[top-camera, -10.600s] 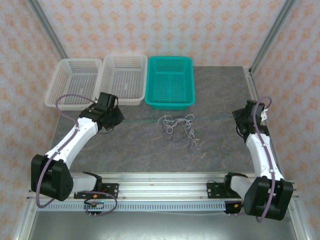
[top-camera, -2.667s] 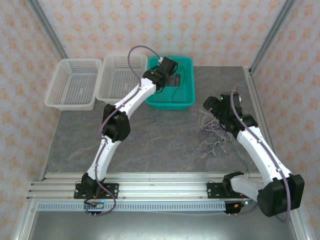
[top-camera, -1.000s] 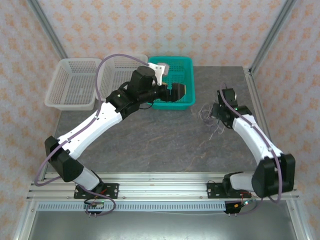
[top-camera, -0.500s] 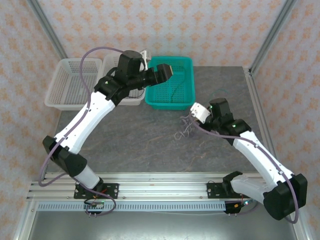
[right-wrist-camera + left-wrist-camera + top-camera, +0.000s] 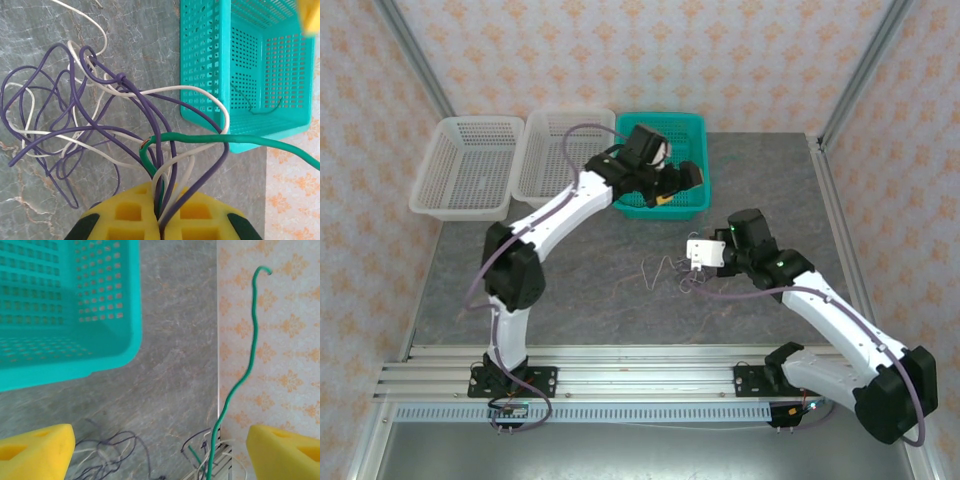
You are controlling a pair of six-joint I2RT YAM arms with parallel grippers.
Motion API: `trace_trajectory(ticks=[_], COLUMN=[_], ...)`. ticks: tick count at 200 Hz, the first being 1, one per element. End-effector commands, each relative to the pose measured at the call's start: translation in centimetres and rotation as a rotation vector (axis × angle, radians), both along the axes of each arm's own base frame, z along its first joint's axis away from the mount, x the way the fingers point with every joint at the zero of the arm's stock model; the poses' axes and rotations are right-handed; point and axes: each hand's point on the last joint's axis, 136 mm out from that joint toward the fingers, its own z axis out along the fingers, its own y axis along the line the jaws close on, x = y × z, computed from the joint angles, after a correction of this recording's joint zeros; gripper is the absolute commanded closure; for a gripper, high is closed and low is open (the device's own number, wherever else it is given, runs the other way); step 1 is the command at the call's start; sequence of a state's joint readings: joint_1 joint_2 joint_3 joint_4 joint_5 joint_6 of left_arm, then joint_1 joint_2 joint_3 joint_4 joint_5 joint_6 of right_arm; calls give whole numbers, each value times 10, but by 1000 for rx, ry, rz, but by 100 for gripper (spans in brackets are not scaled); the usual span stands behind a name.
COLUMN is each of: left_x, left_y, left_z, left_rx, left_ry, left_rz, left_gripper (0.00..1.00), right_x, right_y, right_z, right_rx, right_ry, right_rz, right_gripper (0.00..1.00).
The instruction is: Untangle the cables
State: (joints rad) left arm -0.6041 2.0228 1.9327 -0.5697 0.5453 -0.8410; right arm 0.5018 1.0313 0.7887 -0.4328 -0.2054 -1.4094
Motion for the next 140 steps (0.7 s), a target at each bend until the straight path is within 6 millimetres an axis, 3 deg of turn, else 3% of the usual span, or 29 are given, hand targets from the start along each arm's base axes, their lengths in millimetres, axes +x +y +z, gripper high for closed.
trace_trajectory(ticks=[1, 25, 45, 53, 68, 80, 95, 117, 140], left_x=[10, 21, 20, 19, 20, 21, 24, 28, 26], left_y=[-29, -51, -61, -63, -62, -56, -47, -29, -21], left_z=[32, 31, 30, 31, 35, 44, 57, 69, 57], left_rx=[-102, -148, -135, -132, -133, -129, -125, -114, -97], left_ry=[-83, -98, -100, -108, -121, -148, -193, -242, -233], left_rz=[-45, -87, -134, -143, -143, -133, -104, -38, -9], left_gripper=[13, 29, 51, 64, 100, 100, 100, 100, 100], right_x=[8, 7, 7, 7, 9, 14, 24, 14, 0], right_y=[7, 8, 7, 6, 5, 4, 0, 5, 17], right_z=[9, 8, 7, 6, 7, 9, 13, -1, -21], right_rx=[-2, 7, 18, 22, 50, 110, 274, 498, 717], right_ry=[-52, -46, -41, -39, -36, -33, -6, 197, 388], right_rz=[25, 23, 6, -3, -42, -117, -304, -509, -639], right_gripper=[100, 100, 100, 100, 100, 99, 80, 78, 77])
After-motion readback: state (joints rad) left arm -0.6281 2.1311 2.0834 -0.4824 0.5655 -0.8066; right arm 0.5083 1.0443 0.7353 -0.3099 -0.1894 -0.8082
